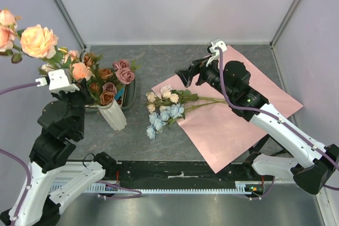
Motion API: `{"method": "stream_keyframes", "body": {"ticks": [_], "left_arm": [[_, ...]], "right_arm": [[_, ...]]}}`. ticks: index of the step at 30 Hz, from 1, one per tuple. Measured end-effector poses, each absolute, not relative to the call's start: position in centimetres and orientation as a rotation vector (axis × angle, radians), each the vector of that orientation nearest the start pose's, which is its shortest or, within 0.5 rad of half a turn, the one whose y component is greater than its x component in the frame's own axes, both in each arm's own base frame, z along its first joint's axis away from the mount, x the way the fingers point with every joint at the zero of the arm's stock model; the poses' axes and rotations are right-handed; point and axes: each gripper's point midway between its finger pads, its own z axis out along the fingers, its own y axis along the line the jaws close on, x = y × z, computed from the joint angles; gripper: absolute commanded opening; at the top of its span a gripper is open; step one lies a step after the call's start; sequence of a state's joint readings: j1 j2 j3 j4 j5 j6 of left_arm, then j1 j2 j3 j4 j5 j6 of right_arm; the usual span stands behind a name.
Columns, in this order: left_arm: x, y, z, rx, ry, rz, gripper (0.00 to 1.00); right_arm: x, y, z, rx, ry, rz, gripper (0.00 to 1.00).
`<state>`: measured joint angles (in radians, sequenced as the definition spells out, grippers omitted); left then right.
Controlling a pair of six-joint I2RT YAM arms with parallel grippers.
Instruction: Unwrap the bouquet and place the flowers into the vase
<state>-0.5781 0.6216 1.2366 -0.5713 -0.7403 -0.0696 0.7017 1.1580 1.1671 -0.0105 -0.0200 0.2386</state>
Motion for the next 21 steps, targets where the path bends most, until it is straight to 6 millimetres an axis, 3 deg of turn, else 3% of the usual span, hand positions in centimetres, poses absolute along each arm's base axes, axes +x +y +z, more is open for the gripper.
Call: {"method": "stream_keyframes", "body": {"ticks": [9,14,16,17,19,21], "left_arm": [[22.4,0.3,34.1,-0.302,1.595,0.104,0.02],[23.1,-0.1,31.3,-0.335,1.623,0.112,0.07],[23.2,0.0,30.6,-0.355,1.627,0.113,0.19],[23.2,0.0,30.2,-0.365,1.628,0.11,0.44],[23.1,0.1,30.0,-0.381,1.627,0.104,0.7],[22.7,0.2,29.9,-0.389,1.631,0.089,0.86]], "right_arm": [[30.4,27.2,37.1,-0.386,1.589,0.741,0.95],[30.5,27.1,36.7,-0.387,1.598,0.738,0.95],[30.5,27.1,36.6,-0.387,1.6,0.737,0.95],[30.5,27.1,36.5,-0.387,1.603,0.736,0.95],[30.6,27.1,36.1,-0.389,1.61,0.731,0.95],[30.9,27.2,35.4,-0.401,1.629,0.716,0.95]]}}
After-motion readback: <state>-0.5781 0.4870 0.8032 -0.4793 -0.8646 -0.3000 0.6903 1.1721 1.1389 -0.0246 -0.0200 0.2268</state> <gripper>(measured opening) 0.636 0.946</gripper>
